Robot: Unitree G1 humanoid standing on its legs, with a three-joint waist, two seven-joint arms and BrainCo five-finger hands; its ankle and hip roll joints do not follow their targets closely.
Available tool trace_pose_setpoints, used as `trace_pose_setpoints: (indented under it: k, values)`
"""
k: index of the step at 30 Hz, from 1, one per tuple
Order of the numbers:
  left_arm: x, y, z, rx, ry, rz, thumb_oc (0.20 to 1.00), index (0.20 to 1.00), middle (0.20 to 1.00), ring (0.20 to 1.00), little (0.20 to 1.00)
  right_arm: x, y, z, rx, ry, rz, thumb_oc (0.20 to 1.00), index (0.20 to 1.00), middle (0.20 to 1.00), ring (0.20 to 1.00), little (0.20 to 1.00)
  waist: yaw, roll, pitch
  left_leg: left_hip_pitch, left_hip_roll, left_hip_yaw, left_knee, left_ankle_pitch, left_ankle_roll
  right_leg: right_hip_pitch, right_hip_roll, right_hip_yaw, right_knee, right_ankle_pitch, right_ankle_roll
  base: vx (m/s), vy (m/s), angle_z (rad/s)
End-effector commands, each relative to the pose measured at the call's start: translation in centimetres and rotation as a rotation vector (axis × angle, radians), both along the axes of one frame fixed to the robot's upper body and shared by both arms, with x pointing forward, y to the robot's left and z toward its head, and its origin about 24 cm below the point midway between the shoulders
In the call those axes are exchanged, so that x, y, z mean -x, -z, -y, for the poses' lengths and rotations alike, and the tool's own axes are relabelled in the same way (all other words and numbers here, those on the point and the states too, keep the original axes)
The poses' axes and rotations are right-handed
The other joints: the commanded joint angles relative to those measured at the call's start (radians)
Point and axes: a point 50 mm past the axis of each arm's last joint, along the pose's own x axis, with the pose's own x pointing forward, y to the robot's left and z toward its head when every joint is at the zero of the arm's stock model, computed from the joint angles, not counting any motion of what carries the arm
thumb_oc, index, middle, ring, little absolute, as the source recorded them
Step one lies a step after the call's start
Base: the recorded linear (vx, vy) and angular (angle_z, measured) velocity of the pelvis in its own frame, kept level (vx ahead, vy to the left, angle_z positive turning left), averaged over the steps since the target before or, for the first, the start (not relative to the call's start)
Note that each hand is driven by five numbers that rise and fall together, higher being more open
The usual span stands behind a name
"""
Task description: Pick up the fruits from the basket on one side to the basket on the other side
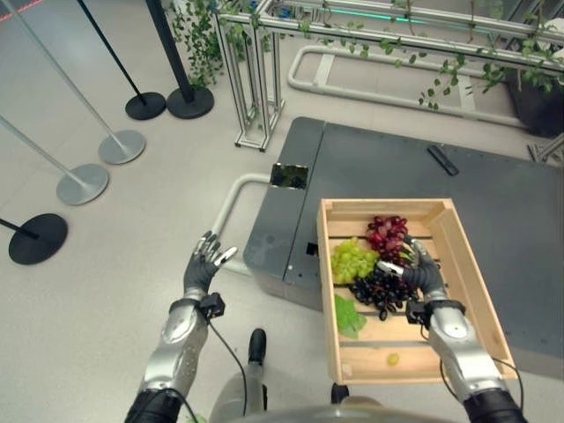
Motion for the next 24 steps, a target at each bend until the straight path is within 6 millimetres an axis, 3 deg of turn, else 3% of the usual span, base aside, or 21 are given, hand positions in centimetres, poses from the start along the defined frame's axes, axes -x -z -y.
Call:
trace_pose_setpoints:
  k: [1, 24]
  values:
    - [-0.67, -1.78, -0.27, 0.007, 0.000, 0.093, 1.000, 1.000, 1.000, 1.000, 1.000, -0.26, -1.81, 1.42, 0.056, 0.017, 0.074, 1.000, 1.000, 1.000, 1.000, 1.000, 0.010, 0.017, -0.034, -0.005, 0.091, 0.016, 0.090, -0.137, -0.076, -0.063, -0.027, -0.044, 0.081, -0.085, 0.038, 0.00, -0.045, 0.00]
    - [-0.47, -1.62, -0.33, 0.010, -0.014, 0.084, 1.000, 1.000, 1.000, 1.000, 1.000, -0.38, -1.67, 2.02, 0.084, 0.036, 0.061, 1.000, 1.000, 1.000, 1.000, 1.000, 0.014, 0.006, -0.037, -0.012, 0.092, 0.006, 0.106, -0.152, -0.074, -0.046, -0.030, -0.069, 0.100, -0.105, 0.040, 0.01, -0.010, 0.01]
